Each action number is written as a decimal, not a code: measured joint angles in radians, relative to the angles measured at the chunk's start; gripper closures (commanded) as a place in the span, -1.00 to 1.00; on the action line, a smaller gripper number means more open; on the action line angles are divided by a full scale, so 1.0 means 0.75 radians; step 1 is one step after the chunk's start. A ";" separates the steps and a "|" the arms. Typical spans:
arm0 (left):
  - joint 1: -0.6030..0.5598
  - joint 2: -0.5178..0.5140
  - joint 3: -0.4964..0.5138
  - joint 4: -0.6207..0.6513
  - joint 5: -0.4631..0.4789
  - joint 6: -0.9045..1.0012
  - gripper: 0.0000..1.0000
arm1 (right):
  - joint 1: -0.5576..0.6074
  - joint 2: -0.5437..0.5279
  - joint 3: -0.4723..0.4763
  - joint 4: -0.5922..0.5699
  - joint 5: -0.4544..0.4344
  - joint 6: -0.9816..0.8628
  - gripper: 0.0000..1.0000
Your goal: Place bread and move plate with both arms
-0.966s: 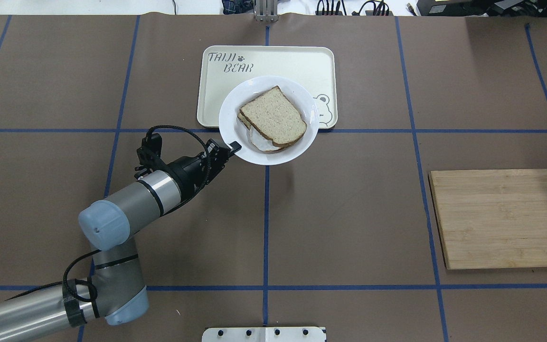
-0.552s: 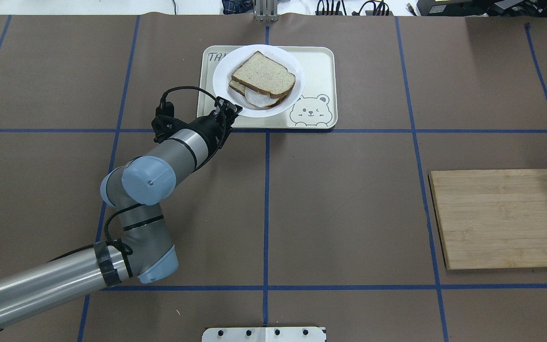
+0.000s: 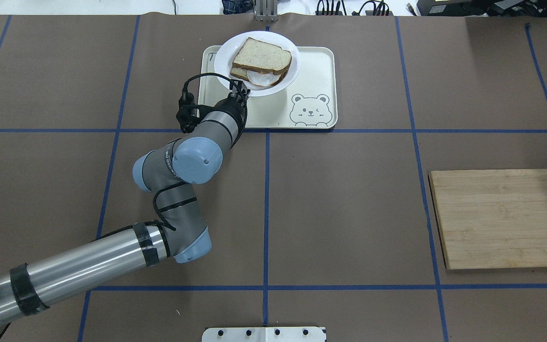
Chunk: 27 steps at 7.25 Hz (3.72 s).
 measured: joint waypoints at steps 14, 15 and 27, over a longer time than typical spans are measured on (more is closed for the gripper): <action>0.046 0.345 -0.607 0.274 -0.514 1.362 -0.97 | 0.000 0.005 -0.012 -0.004 0.001 0.000 -1.00; 0.027 0.435 -0.701 0.371 -0.590 1.615 -0.97 | 0.000 0.004 -0.012 -0.004 0.003 0.000 -1.00; -0.874 0.935 -0.830 1.122 -1.343 2.991 -0.97 | 0.000 -0.010 -0.026 0.006 0.012 -0.002 -1.00</action>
